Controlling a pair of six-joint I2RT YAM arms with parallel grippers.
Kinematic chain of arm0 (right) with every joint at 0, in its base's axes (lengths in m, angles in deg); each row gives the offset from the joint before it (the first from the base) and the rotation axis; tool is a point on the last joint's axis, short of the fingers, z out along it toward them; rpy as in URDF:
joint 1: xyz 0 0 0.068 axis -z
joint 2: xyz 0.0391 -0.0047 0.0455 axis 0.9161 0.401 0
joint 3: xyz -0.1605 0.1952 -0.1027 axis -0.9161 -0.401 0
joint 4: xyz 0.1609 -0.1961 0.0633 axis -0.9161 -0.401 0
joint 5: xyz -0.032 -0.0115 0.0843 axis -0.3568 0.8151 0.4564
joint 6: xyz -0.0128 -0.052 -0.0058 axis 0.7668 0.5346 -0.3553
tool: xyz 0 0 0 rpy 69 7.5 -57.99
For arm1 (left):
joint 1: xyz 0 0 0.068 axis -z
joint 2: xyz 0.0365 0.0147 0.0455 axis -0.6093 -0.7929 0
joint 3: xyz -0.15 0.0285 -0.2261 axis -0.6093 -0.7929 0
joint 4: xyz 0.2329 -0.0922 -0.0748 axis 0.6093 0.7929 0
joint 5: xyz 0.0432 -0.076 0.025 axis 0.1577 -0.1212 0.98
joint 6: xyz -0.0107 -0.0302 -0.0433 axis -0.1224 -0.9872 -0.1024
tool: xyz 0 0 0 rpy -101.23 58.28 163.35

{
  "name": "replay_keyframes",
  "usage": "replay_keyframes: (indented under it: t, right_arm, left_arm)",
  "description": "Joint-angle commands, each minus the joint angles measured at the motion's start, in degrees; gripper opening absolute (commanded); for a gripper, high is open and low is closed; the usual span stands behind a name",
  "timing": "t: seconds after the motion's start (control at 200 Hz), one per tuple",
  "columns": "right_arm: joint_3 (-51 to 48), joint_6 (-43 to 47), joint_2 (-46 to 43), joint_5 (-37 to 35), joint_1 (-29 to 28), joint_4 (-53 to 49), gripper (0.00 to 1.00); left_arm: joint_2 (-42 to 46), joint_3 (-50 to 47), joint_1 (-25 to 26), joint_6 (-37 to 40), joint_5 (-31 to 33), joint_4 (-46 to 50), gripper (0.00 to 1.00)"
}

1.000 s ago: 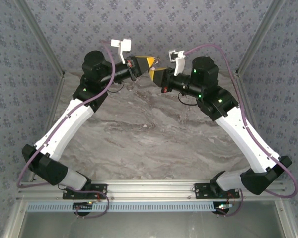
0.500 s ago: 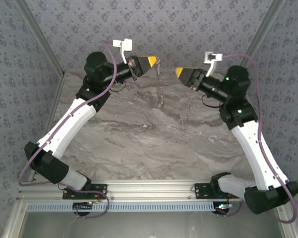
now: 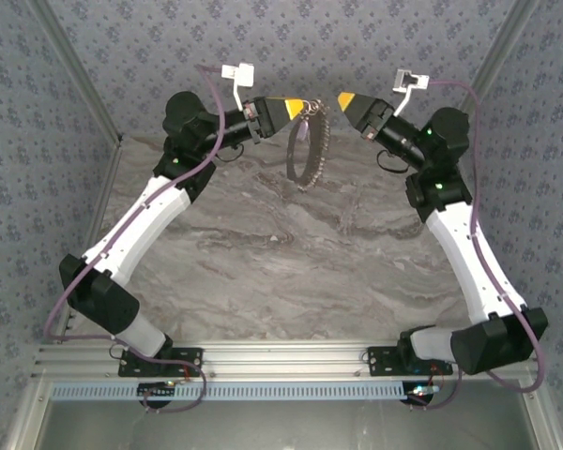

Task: Put the keys on the keyring

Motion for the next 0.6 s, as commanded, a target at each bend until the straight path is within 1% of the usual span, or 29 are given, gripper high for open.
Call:
replay_keyframes:
  t: [0.0,0.185,0.3,0.44,0.595]
  right_arm:
    - [2.5,-2.8,0.93,1.62,-2.55,7.4,0.22]
    - [0.78,-3.36,0.89,0.88,-6.25,10.71,0.22]
    - [-0.5,-3.57,-0.43,-0.74,-6.64,11.19,0.27]
    - [-0.54,-3.65,-1.38,-1.7,-6.68,11.9,0.27]
    - [0.56,-4.47,-0.48,-0.77,-7.32,12.85,0.27]
  left_arm:
    - [-0.01,3.01,-0.26,-2.27,-1.52,-5.82,0.0]
    - [-0.29,3.1,-0.25,-2.92,-0.91,-6.55,0.0]
    - [-0.31,2.99,-0.25,-3.54,-0.76,-7.24,0.0]
    - [-0.47,3.02,-0.21,-4.53,-0.73,-8.52,0.0]
    - [-0.92,3.1,-0.24,-5.99,-0.65,-9.97,0.0]
